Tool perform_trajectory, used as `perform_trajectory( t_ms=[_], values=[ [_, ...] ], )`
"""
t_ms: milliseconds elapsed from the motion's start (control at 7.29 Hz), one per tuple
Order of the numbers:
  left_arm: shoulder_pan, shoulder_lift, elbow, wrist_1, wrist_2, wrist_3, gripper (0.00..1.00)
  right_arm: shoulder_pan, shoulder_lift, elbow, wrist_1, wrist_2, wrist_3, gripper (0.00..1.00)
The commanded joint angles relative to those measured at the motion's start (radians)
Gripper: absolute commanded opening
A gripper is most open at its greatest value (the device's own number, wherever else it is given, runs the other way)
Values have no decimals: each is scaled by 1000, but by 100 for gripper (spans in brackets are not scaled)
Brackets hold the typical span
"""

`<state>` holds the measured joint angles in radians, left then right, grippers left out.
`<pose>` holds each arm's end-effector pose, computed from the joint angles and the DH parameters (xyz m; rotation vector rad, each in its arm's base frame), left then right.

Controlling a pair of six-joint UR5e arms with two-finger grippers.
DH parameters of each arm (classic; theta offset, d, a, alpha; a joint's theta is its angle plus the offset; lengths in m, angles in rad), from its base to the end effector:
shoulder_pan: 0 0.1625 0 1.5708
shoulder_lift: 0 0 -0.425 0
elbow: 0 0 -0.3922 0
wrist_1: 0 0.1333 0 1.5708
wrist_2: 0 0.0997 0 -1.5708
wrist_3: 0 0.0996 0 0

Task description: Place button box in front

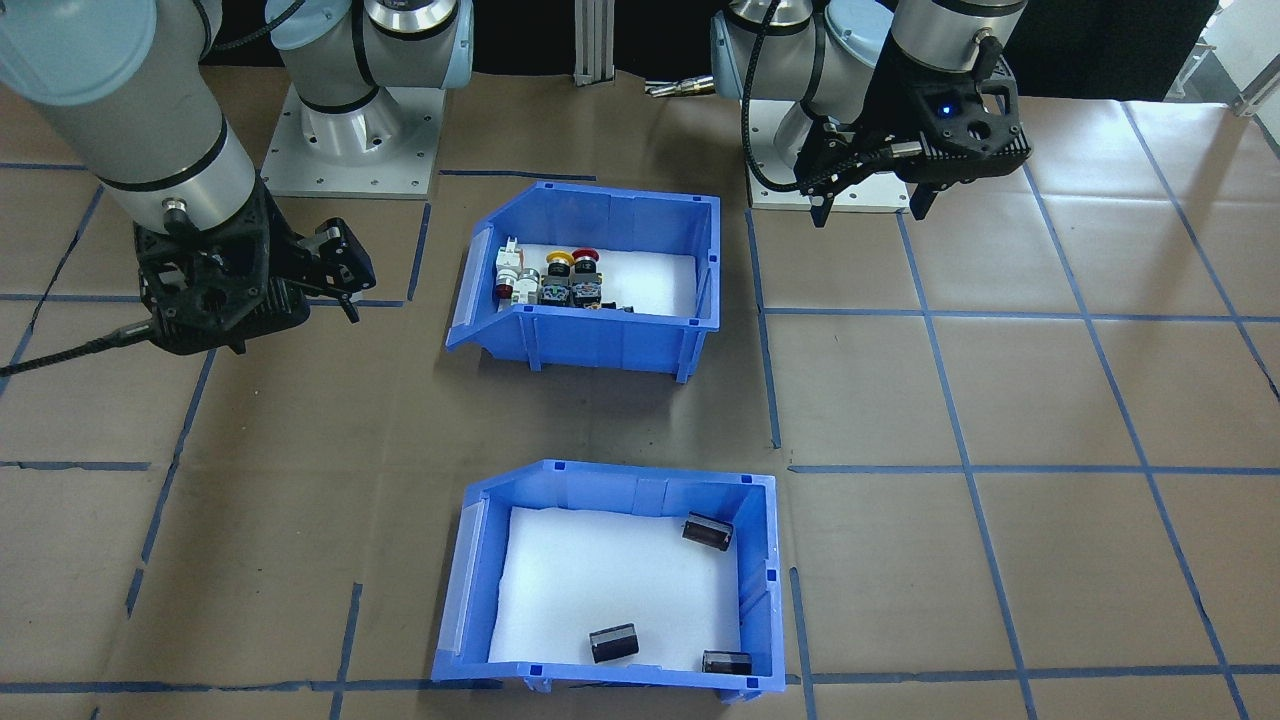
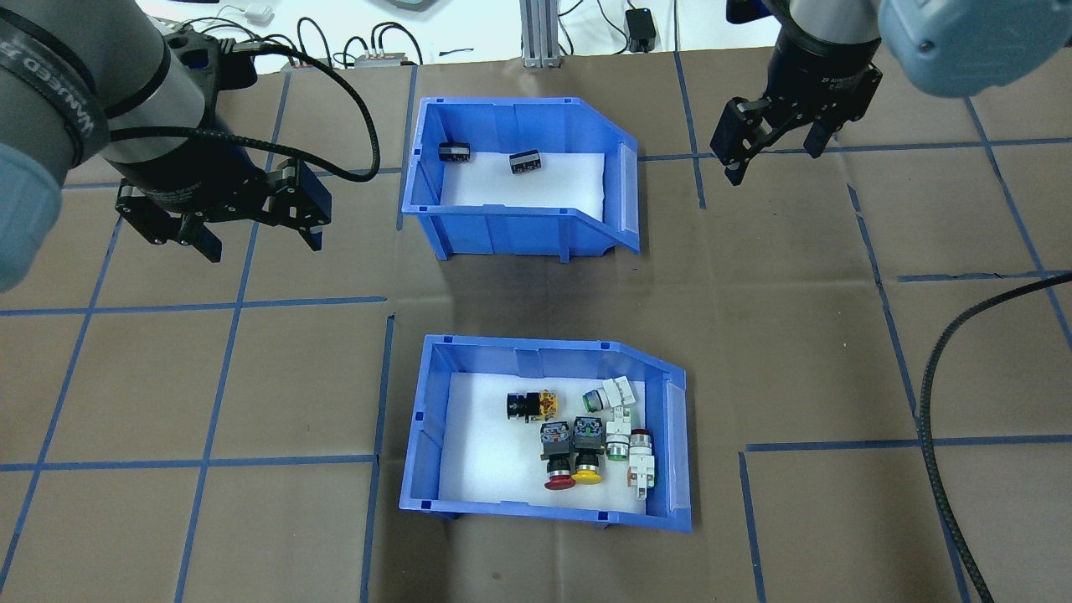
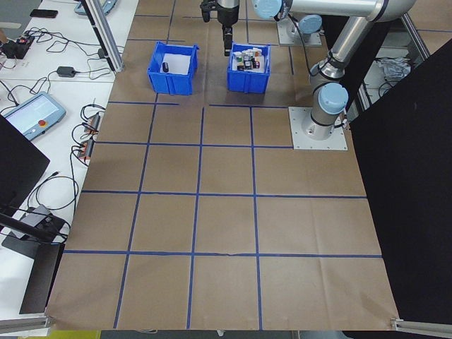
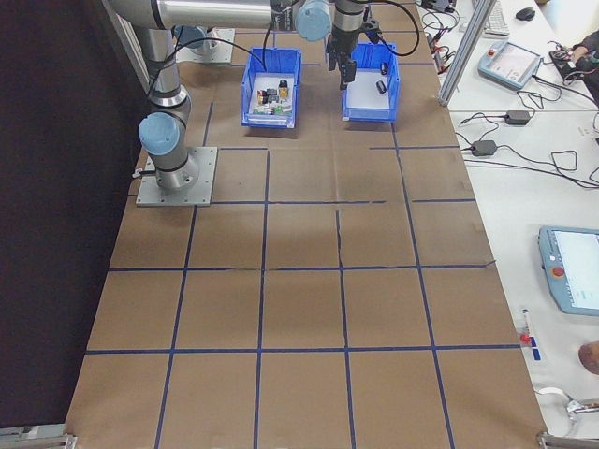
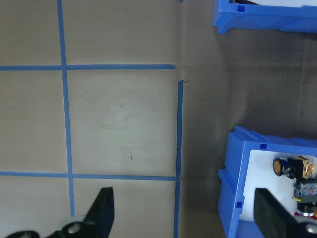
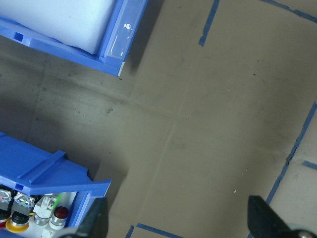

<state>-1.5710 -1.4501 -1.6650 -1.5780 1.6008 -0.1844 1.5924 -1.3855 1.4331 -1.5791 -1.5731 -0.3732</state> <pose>-0.1304 -0.4425 0.4972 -0.2868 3.1001 -0.0342 0.1453 -0.5628 0.4581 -0.6152 3.0755 0.0613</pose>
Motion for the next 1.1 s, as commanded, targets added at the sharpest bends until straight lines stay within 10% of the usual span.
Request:
perform_trajectory(
  t_ms=[0, 548, 960],
  values=[
    [-10, 2, -1, -22, -11, -360, 99, 79, 154, -153, -36, -1, -149, 100],
    [-119, 109, -174, -37, -126, -972, 99, 227, 394, -468, -38, -1, -545, 100],
    [-225, 125, -255, 1, -134, -1250, 99, 331, 488, -533, -36, 1, -613, 100]
  ],
)
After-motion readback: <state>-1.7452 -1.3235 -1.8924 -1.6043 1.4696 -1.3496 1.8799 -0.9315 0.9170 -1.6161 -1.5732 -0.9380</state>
